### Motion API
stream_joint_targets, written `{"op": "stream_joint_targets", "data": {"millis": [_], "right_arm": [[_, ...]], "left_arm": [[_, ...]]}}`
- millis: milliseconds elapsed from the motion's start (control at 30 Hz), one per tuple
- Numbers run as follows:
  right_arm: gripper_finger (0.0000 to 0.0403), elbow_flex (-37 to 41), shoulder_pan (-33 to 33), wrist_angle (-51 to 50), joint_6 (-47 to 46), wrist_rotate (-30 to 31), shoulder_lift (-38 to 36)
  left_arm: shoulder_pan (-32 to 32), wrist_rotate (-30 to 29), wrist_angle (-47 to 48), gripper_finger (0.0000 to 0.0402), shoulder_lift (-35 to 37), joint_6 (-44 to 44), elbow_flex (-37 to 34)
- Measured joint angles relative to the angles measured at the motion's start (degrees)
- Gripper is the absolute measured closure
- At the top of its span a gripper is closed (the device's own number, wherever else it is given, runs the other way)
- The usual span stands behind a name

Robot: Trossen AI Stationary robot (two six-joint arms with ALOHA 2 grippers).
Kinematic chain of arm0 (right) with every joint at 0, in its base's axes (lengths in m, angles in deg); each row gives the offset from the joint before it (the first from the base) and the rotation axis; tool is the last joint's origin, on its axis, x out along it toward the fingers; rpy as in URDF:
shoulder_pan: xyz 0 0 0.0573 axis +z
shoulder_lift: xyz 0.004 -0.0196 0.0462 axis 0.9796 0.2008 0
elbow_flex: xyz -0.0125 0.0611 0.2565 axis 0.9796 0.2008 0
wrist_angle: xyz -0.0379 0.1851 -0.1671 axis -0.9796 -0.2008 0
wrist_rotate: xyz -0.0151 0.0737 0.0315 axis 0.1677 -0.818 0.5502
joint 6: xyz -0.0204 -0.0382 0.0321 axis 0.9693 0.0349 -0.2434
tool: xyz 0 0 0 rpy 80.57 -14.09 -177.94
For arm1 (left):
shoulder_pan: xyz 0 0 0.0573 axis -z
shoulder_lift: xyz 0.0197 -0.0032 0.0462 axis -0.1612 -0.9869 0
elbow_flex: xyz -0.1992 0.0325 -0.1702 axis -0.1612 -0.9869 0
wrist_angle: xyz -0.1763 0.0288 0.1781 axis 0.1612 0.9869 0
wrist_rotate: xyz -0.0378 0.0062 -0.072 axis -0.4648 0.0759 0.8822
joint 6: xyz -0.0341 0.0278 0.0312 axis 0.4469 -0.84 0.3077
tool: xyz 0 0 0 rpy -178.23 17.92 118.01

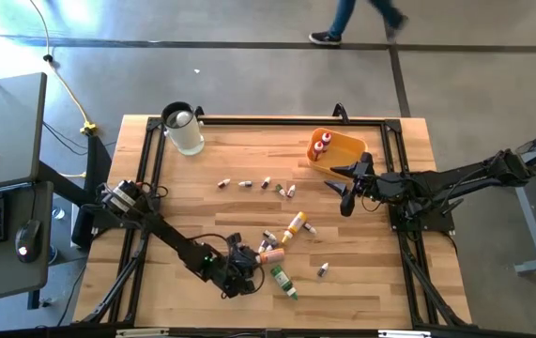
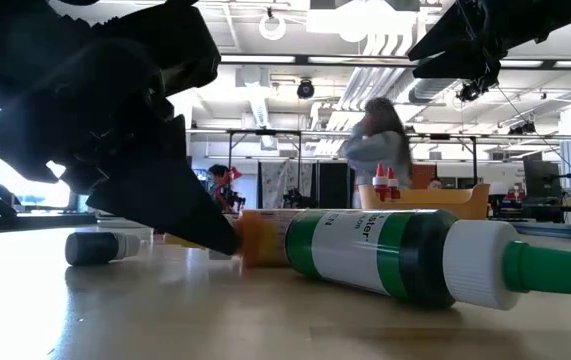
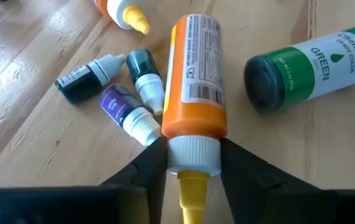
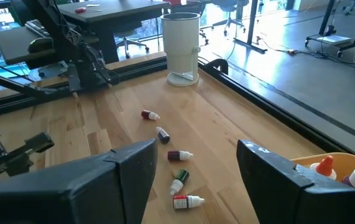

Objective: Pick & Place food coloring
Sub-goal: Put the bottom large yellow food coloring bottle into the yellow bin

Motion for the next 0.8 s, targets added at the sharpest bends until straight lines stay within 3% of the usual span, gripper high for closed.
{"op": "stream_joint_targets", "data": {"millis": [100,267,467,633,800], "right_arm": [[0.0187,0.0,0.01,0.0,-0.02,0.02,0.0],[0.0187,0.0,0.01,0.01,-1.23,-1.32,0.01],[0.0187,0.0,0.01,4.5,-2.93,-6.58,0.13],[0.0187,0.0,-0.01,10.48,-2.67,-6.51,0.11],[0.0187,0.0,-0.03,13.67,-1.43,-3.53,0.08]], "left_arm": [[0.0,0.02,0.47,0.0313,0.02,-0.51,0.35],[0.0,0.26,4.74,0.0314,0.02,-5.72,5.12],[-0.02,-3.27,24.92,0.0301,0.03,-7.93,16.96],[-0.04,-4.61,39.53,0.0304,0.04,-9.9,26.42],[-0.73,-4.43,47.95,0.0304,0.07,-19.74,33.63]]}}
